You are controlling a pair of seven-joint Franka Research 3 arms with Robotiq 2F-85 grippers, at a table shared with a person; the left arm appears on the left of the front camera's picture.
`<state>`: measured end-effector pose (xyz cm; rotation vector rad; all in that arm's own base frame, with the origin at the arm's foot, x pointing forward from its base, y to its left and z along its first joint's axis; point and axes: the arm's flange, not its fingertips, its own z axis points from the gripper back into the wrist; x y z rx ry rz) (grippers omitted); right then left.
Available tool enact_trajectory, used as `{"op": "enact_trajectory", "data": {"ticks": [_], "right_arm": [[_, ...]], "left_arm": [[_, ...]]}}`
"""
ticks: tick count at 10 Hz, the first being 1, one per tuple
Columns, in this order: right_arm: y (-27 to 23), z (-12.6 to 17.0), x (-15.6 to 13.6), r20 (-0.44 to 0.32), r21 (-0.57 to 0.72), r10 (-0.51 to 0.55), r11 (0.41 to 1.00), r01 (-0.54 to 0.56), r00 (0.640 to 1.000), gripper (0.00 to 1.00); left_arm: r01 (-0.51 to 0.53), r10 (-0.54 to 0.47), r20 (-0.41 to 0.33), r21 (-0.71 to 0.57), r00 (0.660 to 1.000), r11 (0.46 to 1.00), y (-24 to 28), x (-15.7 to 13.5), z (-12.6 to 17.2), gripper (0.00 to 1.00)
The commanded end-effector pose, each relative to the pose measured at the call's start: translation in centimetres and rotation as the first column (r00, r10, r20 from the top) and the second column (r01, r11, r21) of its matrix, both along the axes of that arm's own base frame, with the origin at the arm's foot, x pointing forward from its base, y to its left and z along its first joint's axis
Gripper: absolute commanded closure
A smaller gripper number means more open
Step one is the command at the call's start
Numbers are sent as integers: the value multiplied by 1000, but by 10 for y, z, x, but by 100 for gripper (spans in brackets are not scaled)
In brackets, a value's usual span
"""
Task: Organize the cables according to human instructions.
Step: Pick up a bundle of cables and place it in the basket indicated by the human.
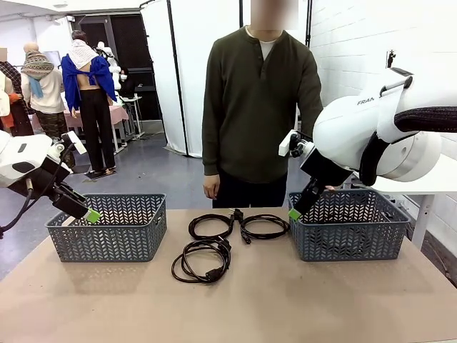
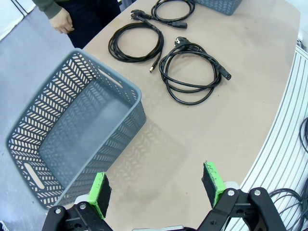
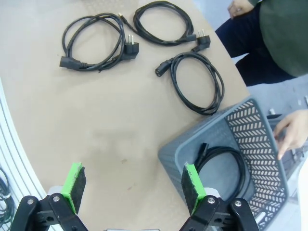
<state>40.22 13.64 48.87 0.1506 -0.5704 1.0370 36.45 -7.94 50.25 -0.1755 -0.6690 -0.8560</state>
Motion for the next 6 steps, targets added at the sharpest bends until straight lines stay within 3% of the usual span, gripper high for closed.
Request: {"op": "enact_trajectory", "data": {"ticks": [1, 6], "right_arm": [[7, 1, 4, -20, -3, -30, 1000, 30, 999, 0], [75, 21, 53, -118, -83, -190, 980, 181, 975, 0]], "left_arm": [[4, -4, -1, -14, 1000, 1000, 2, 1, -1, 0], [4, -4, -1, -14, 1000, 1000, 2, 1, -1, 0]]}}
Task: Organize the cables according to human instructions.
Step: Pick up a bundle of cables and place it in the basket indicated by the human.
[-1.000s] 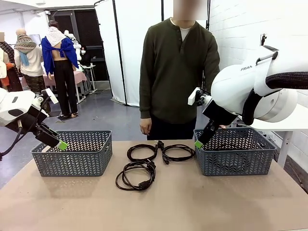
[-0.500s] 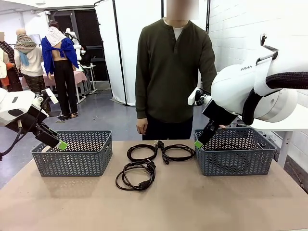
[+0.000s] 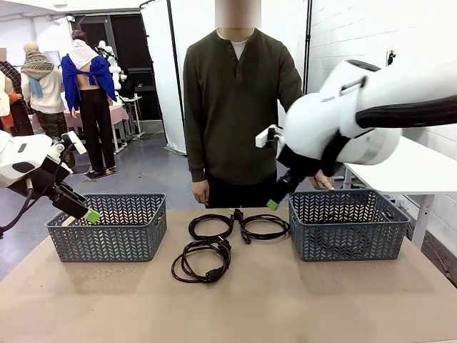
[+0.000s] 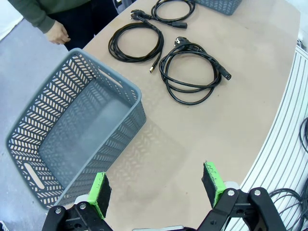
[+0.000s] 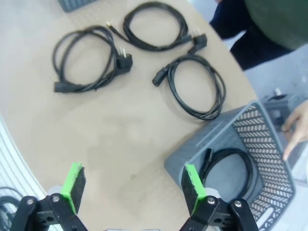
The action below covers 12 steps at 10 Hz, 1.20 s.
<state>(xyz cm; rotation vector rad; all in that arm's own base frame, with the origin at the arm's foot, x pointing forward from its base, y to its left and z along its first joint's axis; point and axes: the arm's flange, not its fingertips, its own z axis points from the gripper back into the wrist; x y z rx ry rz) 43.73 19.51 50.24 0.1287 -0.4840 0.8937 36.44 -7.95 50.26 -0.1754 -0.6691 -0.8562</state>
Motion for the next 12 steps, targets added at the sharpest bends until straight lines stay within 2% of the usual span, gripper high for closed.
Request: {"op": "enact_trajectory", "data": {"ticks": [1, 4, 8, 11, 12], "right_arm": [[30, 7, 31, -52, -66, -79, 995, 76, 995, 0], [62, -2, 76, -146, -91, -166, 984, 154, 975, 0], [73, -27, 125, -205, -123, -212, 974, 189, 956, 0], [69, -43, 134, -244, -139, -236, 968, 207, 941, 0], [66, -41, 130, -226, -102, -200, 978, 181, 953, 0]], "left_arm": [[3, -3, -1, -14, 1000, 1000, 2, 1, -1, 0], [3, -3, -1, -14, 1000, 1000, 2, 1, -1, 0], [3, -3, -1, -14, 1000, 1000, 2, 1, -1, 0], [3, -3, -1, -14, 1000, 1000, 2, 1, -1, 0], [3, -3, -1, -14, 1000, 1000, 2, 1, -1, 0]]}}
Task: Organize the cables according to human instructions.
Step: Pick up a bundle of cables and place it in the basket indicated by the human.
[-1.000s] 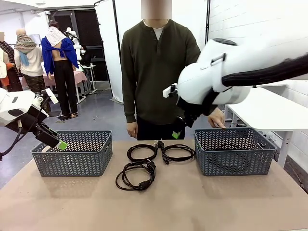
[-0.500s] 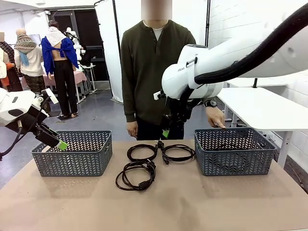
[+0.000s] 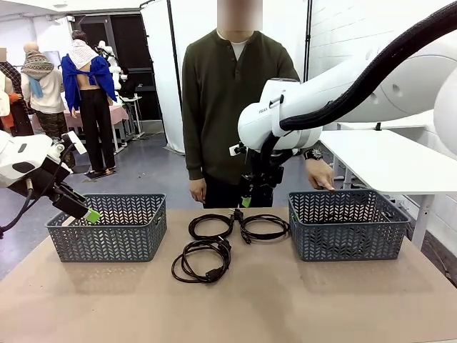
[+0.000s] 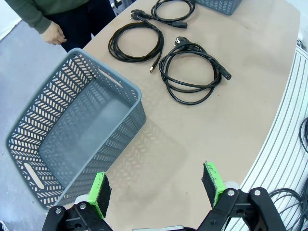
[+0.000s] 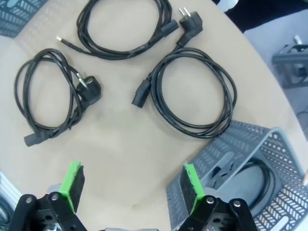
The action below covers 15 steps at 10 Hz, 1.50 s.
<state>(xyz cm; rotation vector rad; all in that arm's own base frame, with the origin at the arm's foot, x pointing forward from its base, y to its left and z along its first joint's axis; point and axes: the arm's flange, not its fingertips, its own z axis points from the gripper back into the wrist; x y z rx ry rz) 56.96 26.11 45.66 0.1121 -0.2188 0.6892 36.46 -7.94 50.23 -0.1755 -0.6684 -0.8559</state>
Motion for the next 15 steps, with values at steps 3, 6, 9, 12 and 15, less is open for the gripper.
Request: {"op": "enact_trajectory", "data": {"ticks": [3, 6, 9, 12, 15], "right_arm": [[0, 5, -3, 15, 3, 7, 1000, -7, 1000, 0], [3, 4, -2, 6, 4, 6, 1000, -6, 1000, 0], [19, -9, 30, -52, 34, -159, 986, 161, 986, 0], [31, -30, 60, -39, 2, -303, 953, 303, 952, 0], [33, -59, 81, -56, -27, -408, 913, 407, 911, 0]], "left_arm": [[4, -4, 0, -14, 1000, 1000, 2, 1, -1, 0], [4, -4, 0, -14, 1000, 1000, 2, 1, -1, 0], [4, -4, 0, -14, 1000, 1000, 2, 1, -1, 0], [4, -4, 0, -14, 1000, 1000, 2, 1, -1, 0], [4, -4, 0, -14, 1000, 1000, 2, 1, -1, 0]]}}
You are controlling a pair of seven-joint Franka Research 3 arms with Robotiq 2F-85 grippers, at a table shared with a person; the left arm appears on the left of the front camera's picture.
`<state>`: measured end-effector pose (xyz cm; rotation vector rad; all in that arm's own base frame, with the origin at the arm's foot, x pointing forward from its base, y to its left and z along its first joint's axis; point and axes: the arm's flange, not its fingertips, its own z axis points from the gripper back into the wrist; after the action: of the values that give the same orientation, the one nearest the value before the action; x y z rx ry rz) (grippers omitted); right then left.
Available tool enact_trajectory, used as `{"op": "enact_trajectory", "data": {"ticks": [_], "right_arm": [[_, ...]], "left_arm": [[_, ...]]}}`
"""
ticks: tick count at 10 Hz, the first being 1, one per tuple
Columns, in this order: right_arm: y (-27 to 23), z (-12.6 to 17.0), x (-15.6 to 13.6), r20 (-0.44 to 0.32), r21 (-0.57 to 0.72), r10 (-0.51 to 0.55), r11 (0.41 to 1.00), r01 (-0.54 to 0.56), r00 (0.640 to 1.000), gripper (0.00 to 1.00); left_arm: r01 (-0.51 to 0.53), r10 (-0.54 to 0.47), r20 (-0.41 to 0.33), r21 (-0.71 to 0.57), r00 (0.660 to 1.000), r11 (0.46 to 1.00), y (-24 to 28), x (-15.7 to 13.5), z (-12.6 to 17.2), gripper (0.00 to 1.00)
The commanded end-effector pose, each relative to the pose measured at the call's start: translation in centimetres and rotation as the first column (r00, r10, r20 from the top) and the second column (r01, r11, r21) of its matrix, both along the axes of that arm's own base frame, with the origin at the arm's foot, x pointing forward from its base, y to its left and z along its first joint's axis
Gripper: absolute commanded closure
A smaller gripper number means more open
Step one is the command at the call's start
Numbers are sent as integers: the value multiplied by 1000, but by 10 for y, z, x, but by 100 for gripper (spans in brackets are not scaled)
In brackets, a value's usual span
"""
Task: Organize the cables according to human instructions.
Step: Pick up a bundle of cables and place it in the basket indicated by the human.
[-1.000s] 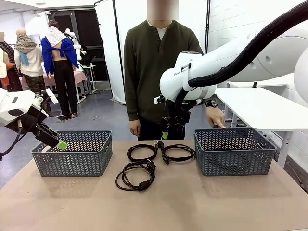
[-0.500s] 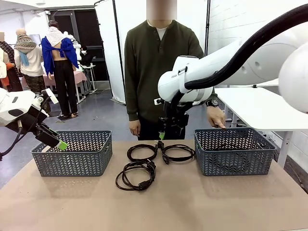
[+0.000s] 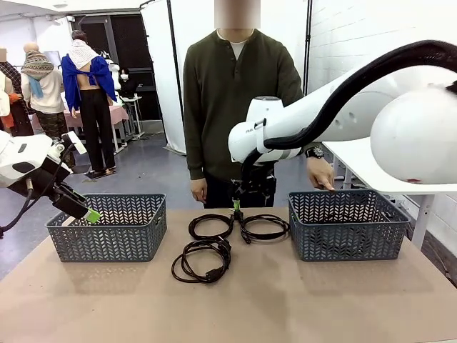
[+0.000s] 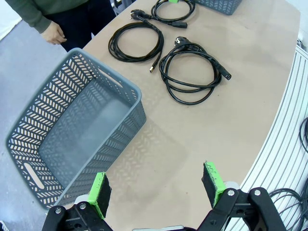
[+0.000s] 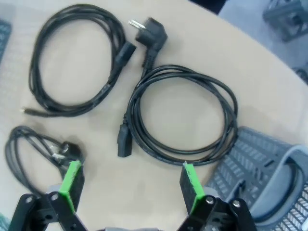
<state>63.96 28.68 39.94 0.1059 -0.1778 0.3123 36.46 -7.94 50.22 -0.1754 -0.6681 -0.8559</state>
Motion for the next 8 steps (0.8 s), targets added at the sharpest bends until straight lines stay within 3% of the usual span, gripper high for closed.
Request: {"op": "enact_trajectory", "data": {"ticks": [1, 3, 8], "right_arm": [[7, -11, 14, -1, -42, -54, 998, 54, 999, 0], [6, -28, 16, 25, -60, -82, 995, 84, 996, 0], [1, -38, 13, -15, -39, -65, 997, 64, 998, 0]], "left_arm": [[4, -4, 0, -14, 1000, 1000, 2, 1, -1, 0], [4, -4, 0, -14, 1000, 1000, 2, 1, -1, 0], [4, -4, 0, -14, 1000, 1000, 2, 1, -1, 0]]}}
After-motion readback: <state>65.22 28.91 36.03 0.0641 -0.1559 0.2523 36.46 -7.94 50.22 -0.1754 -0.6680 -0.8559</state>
